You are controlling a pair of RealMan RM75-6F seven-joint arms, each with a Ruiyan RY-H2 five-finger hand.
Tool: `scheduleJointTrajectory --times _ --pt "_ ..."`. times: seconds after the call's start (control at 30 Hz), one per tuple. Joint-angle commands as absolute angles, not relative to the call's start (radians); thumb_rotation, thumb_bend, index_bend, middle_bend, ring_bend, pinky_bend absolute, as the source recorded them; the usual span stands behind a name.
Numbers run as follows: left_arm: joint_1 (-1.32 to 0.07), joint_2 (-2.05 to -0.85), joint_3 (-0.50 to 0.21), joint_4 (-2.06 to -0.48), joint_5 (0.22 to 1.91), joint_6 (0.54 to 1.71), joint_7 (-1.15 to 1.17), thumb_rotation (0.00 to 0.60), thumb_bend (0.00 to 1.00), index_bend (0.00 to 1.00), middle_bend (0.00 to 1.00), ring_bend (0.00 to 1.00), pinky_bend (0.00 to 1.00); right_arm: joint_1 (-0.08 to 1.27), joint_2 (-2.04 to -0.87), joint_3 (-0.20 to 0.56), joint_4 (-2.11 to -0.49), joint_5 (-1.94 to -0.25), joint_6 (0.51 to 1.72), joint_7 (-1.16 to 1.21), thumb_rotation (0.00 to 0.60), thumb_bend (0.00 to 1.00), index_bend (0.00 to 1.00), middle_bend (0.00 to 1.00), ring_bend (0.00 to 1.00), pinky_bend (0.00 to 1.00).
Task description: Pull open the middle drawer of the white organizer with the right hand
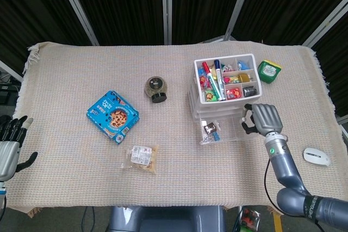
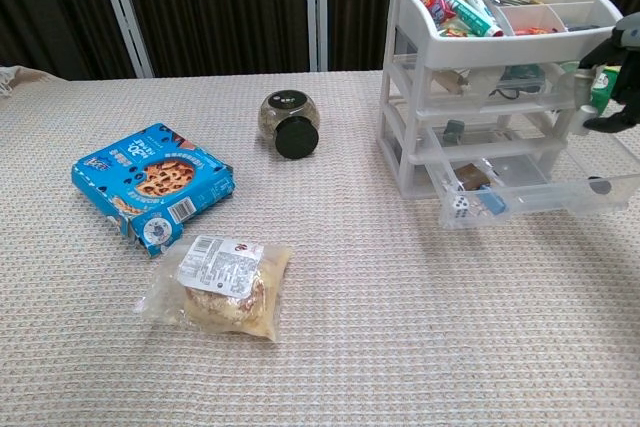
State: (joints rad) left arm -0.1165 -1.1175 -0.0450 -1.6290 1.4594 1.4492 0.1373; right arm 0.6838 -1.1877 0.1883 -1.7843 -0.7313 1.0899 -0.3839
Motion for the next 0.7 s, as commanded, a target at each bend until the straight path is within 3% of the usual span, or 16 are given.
scheduleJointTrajectory --times 0.03,0.33,0.7 --pt "-0.116 -1.118 -0.045 -1.63 1.459 1.45 0.139 0.6 0.32 0.0 0.0 0.0 0.0 0.652 -1.161 0.187 -1.803 -0.757 1.109 -0.348 0.6 0.3 0.59 1.0 1.0 0.63" --pt "-0.115 -1.119 -0.045 -1.631 1.458 1.452 0.144 0.6 0.32 0.0 0.0 0.0 0.0 0.544 -1.095 0.165 -1.796 -0.798 1.164 -0.244 0.6 0.3 0.59 1.0 1.0 0.63" --pt "-0.114 -1.121 -0.046 -1.633 1.456 1.454 0.152 0.6 0.32 0.0 0.0 0.0 0.0 0.434 -1.113 0.089 -1.646 -0.779 1.093 -0.158 0.6 0.3 0.59 1.0 1.0 0.63"
